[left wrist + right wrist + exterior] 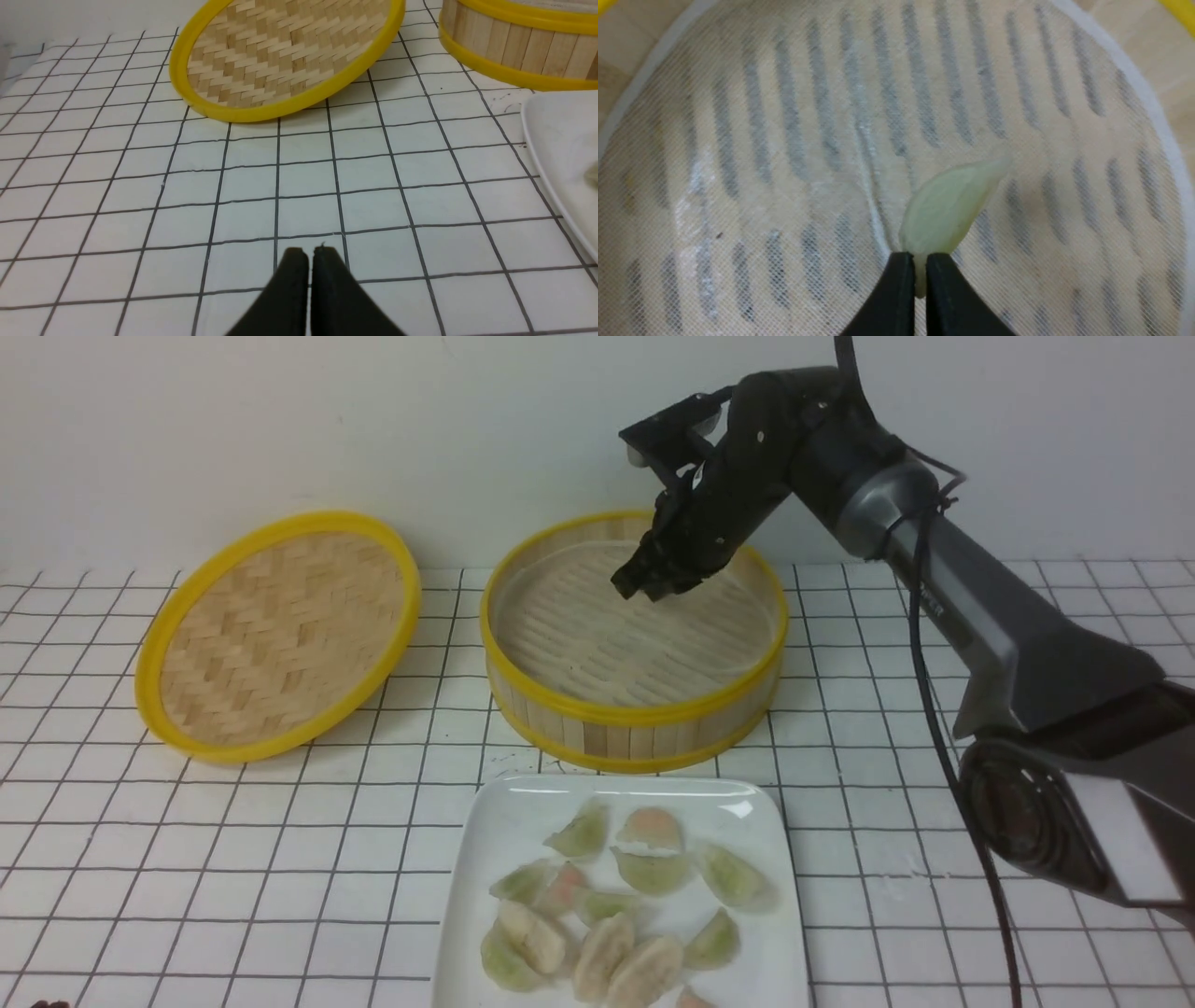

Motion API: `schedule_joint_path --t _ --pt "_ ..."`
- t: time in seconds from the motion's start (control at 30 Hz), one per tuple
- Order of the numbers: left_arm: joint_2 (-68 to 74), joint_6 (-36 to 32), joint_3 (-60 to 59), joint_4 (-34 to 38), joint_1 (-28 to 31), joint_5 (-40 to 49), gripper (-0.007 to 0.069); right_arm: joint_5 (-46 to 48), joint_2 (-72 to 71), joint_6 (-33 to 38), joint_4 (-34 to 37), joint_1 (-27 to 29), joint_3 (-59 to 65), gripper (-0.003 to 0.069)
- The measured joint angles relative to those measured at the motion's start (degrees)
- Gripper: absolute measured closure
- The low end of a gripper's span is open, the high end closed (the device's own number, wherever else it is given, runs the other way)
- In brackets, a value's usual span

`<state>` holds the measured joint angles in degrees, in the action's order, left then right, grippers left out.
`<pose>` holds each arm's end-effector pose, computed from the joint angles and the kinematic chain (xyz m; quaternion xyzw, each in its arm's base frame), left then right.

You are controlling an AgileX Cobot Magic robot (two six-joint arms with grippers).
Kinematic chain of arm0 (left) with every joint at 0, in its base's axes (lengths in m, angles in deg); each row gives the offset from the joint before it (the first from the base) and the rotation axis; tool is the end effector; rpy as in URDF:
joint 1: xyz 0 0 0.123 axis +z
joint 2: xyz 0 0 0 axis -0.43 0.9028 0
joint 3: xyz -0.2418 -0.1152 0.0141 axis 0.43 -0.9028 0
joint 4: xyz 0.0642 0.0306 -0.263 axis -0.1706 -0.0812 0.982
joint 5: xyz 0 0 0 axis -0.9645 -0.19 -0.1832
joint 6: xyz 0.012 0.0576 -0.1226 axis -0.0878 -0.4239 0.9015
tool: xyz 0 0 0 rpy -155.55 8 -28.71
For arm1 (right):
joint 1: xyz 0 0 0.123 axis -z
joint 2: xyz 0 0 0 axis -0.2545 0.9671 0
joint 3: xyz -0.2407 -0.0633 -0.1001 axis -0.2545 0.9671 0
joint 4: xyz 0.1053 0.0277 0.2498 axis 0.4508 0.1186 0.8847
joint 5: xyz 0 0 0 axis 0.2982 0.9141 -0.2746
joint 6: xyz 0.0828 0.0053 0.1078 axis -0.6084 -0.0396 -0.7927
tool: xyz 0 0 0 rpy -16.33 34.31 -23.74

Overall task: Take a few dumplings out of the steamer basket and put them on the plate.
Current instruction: Use the right arm to grab a dumpling from inside the steamer, then use the right arm to put the dumpling into the plate

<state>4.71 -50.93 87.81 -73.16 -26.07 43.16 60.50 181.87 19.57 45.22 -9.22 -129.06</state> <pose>0.1329 -0.0040 0.1553 0.0249 0.8102 0.0006 0.5856 0.5210 0.2540 0.1601 -0.3188 0.9143 0.0973 0.2301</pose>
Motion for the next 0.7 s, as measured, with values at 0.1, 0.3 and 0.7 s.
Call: schedule_joint_path --t 0.1,0.3,0.7 --pt "0.0 0.0 0.0 0.0 0.0 0.0 0.0631 0.21 -2.1 -2.57 -0.65 0.0 0.44 0.0653" --pt "0.0 0.0 0.0 0.0 0.0 0.0 0.0631 0.21 -10.73 -3.59 -0.92 -0.71 8.91 0.0653" --pt "0.0 0.0 0.0 0.0 0.0 0.0 0.0631 -0.24 -40.62 -3.66 3.0 -6.68 53.07 0.0655"
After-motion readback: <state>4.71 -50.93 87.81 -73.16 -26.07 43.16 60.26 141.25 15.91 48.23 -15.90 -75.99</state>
